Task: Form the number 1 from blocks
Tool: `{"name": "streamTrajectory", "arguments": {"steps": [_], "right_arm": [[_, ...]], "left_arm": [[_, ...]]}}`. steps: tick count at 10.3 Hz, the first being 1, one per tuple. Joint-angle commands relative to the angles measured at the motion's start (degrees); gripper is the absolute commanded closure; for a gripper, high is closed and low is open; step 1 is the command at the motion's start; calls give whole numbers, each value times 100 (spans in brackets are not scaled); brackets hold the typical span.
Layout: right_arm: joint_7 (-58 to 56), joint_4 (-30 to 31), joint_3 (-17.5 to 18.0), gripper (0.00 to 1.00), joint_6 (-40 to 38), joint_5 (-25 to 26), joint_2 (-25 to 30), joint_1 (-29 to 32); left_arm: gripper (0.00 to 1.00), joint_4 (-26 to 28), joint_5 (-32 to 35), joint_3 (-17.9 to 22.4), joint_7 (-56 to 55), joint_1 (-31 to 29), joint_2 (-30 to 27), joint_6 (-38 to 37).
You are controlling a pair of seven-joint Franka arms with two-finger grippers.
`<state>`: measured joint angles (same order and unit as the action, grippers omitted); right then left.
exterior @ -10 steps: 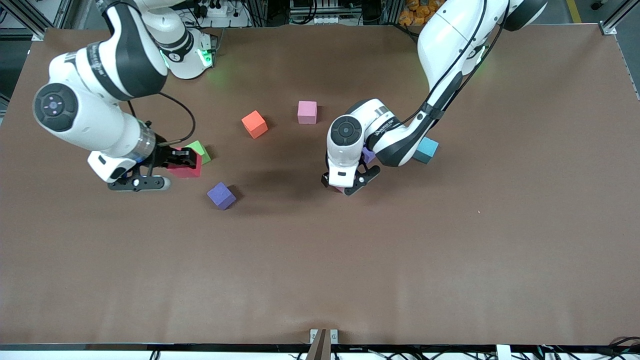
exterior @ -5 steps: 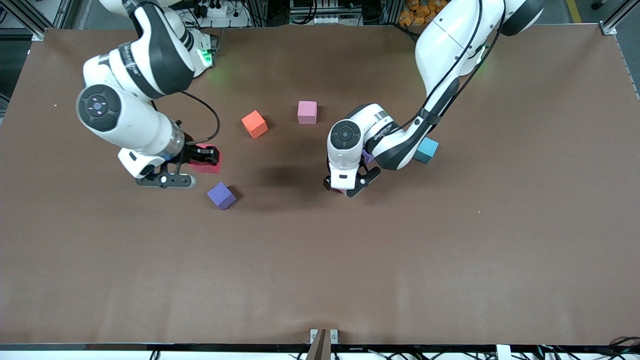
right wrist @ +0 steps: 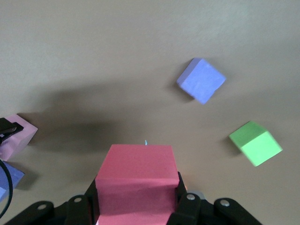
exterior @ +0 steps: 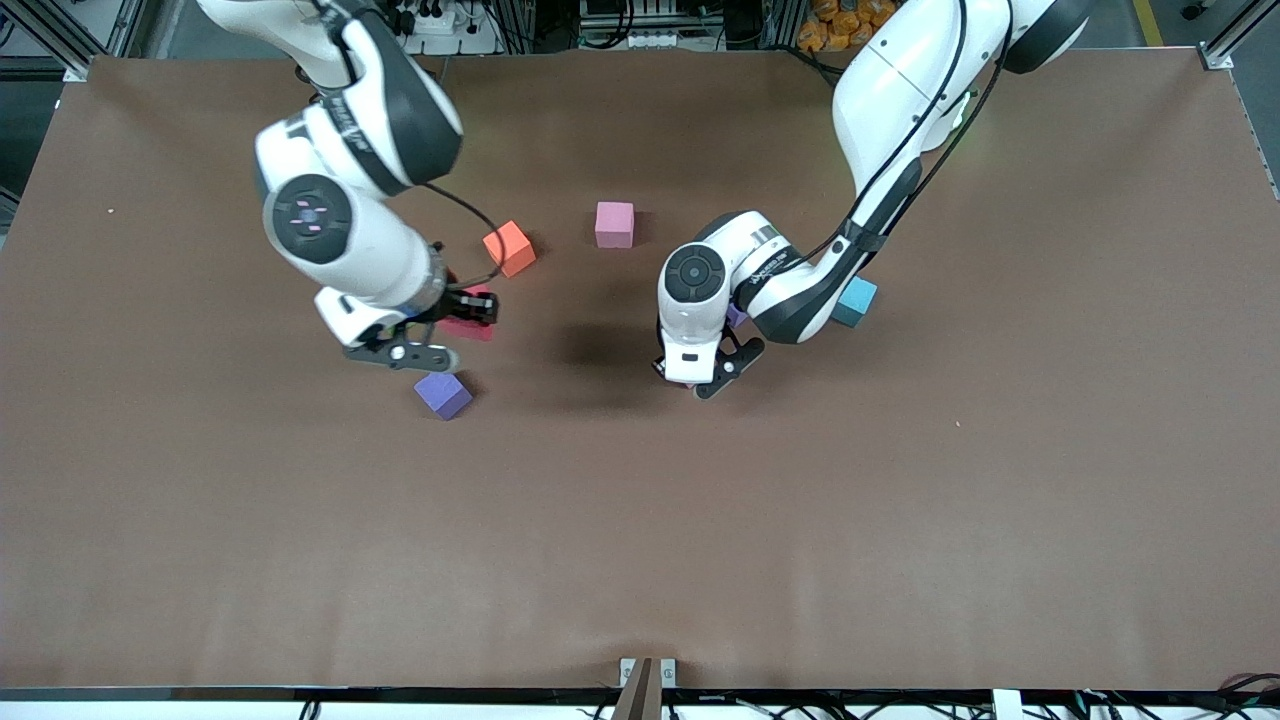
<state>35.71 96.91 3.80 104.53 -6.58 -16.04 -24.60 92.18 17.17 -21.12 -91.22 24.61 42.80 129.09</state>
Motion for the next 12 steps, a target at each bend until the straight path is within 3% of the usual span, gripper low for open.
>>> {"name": "streamTrajectory", "arguments": {"steps": [1,8,12], "right_arm": [[384,-199,-28,100,-12,60,-232,-403],[754,215,-20,100,700,8,-400,-1073],[727,188,-11,100,1209,8,-671,-1178]], "left_arm": [[100,28,164,11,567,-191,-411,-50],[100,46,-116,-68,2405,-615,-651,-446],[100,81,-179,-68,2556,-615,-607,-455]]}}
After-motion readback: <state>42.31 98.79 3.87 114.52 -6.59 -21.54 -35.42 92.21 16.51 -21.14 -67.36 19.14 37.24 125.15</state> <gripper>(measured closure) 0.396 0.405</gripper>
